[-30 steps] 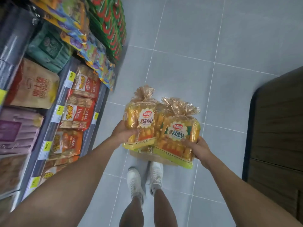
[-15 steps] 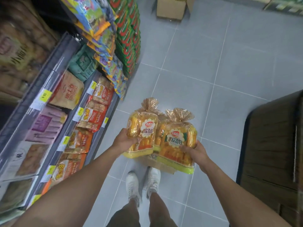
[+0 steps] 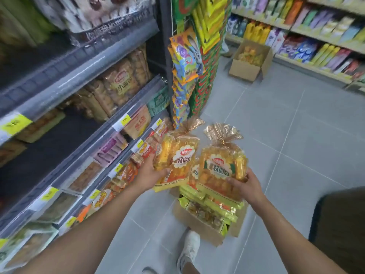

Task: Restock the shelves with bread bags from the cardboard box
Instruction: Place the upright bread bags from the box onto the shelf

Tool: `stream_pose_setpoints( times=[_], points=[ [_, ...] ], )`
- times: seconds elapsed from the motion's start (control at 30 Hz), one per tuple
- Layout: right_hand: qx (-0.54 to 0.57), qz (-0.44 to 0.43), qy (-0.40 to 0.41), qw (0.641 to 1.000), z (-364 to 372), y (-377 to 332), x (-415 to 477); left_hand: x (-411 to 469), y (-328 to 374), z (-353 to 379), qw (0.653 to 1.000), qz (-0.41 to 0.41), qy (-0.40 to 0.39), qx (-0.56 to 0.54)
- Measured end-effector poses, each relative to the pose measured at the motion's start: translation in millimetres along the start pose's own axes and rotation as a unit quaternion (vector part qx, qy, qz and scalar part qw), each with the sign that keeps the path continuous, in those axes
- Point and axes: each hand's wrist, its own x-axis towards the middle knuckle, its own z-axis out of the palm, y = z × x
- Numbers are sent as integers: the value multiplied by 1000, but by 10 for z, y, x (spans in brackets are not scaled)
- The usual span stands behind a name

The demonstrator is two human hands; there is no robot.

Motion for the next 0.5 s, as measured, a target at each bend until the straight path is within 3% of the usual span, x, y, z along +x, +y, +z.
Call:
stream_pose_setpoints(
  times=[0.5],
  points=[
    [-16,-188,-101,977,1323,-1567,-1356,-2097,-520,-2055,967,78,207,-123]
  ],
)
